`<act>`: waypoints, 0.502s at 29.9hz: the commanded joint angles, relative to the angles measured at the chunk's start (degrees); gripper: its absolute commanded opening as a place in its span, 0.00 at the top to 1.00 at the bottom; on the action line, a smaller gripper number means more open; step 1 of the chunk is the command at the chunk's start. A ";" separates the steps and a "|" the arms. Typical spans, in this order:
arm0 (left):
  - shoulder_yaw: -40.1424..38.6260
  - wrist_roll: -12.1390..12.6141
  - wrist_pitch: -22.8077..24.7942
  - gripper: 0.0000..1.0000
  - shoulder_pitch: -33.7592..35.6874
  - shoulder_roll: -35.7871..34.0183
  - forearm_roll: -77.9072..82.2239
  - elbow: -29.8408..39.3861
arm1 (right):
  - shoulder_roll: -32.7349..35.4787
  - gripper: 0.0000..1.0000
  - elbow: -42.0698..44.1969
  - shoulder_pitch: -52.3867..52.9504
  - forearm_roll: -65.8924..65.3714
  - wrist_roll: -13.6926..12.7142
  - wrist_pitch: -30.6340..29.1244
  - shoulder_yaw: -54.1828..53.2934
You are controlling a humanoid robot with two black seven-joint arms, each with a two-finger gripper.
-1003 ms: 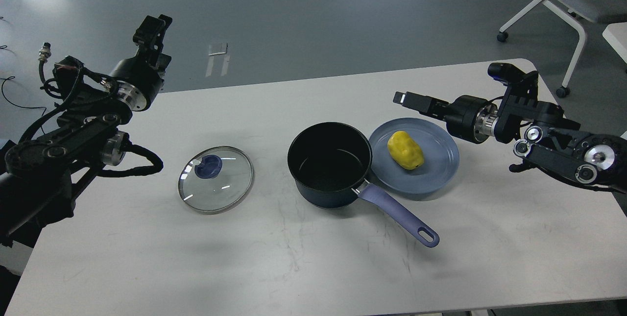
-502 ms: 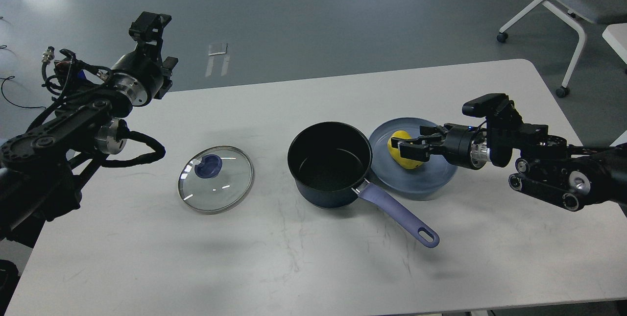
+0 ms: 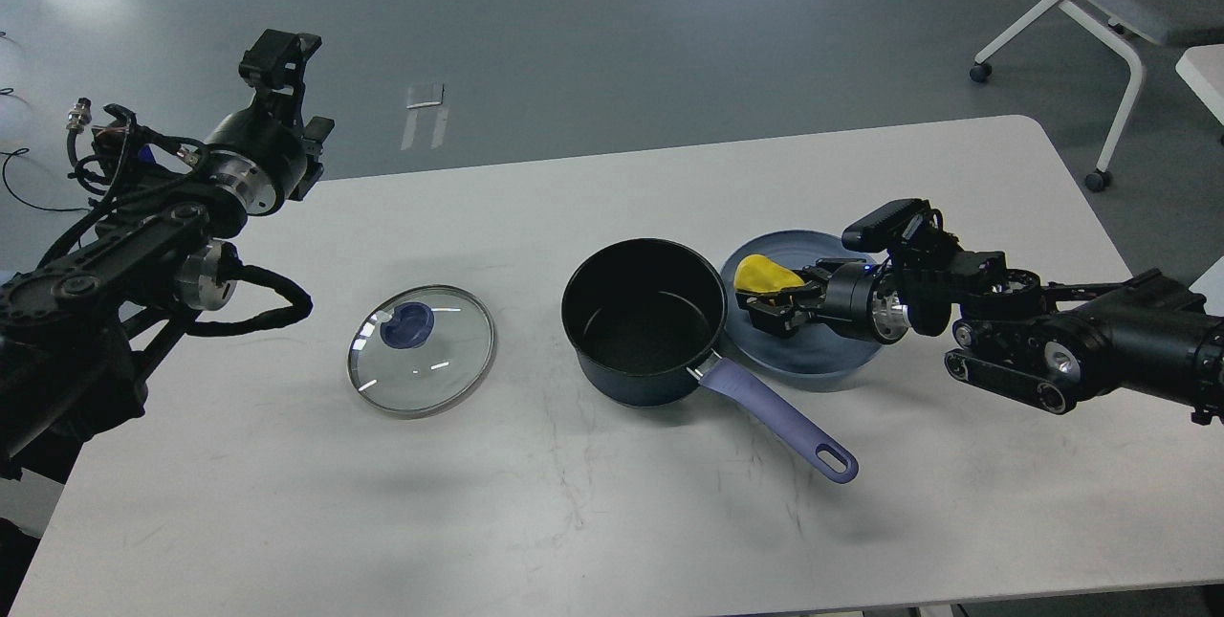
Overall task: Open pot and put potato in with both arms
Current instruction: 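Grasp the yellow potato with the right gripper and lift it, then carry the potato over the saucepan and release it inside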
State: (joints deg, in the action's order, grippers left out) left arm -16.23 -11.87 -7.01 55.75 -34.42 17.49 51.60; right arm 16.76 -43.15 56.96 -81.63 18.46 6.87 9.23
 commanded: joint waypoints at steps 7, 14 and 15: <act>0.06 0.00 -0.02 0.01 -0.56 0.49 0.09 -0.01 | 0.82 0.75 -4.21 10.01 0.16 2.01 2.01 0.17; 0.06 0.00 -0.02 0.01 -0.56 0.58 0.00 -0.01 | -7.09 0.73 -5.01 14.41 1.30 8.34 0.78 7.46; 0.06 0.09 -0.02 0.01 -0.56 0.58 0.00 -0.01 | -7.79 0.72 -4.84 14.41 1.30 8.61 0.69 8.42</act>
State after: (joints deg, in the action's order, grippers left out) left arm -16.17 -11.87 -7.04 55.19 -33.84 17.53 51.59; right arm 11.42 -48.20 70.52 -80.63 25.27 8.09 14.19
